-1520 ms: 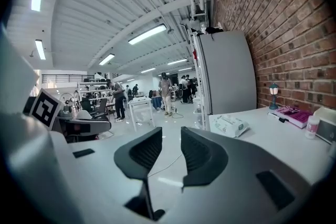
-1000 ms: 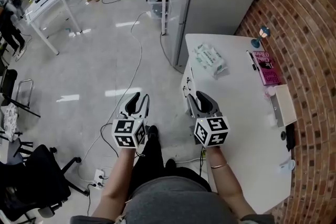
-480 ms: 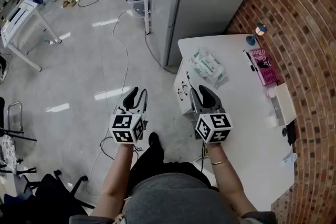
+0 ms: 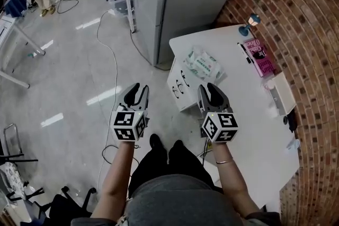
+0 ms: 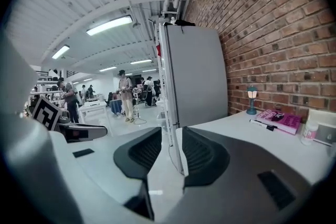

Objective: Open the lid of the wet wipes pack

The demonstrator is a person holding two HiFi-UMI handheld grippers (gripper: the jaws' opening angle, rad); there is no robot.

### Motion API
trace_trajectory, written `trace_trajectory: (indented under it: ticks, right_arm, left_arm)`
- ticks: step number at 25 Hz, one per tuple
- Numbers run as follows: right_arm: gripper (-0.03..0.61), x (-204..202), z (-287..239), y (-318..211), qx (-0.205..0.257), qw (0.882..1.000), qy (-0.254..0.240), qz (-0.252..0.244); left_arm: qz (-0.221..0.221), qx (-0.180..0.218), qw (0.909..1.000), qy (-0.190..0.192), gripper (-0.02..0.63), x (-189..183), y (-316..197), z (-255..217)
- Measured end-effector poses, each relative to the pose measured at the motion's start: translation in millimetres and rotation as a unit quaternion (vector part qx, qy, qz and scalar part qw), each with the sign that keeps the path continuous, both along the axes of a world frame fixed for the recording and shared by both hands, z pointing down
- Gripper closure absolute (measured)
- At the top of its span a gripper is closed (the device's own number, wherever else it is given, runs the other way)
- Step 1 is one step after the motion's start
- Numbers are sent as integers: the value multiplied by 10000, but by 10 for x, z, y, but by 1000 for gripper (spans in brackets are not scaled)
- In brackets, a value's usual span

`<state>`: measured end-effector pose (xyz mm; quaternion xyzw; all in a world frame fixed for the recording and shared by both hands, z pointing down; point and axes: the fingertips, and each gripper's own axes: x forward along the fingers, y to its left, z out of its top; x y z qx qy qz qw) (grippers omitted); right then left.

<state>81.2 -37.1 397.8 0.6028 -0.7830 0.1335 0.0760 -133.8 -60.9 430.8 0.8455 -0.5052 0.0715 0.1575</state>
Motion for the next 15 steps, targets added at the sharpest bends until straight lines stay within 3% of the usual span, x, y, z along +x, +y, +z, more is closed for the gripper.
trace_trajectory:
  ticks: [6, 15]
  right_arm:
    - [480, 288, 4, -76, -6, 9992, 213, 340]
    - [431, 646, 57, -275, -101, 9976, 317, 601]
  left_arm:
    - [351, -98, 9993, -34, 485, 253, -185, 72]
    - [749, -225, 9966, -271, 485, 696, -449, 90]
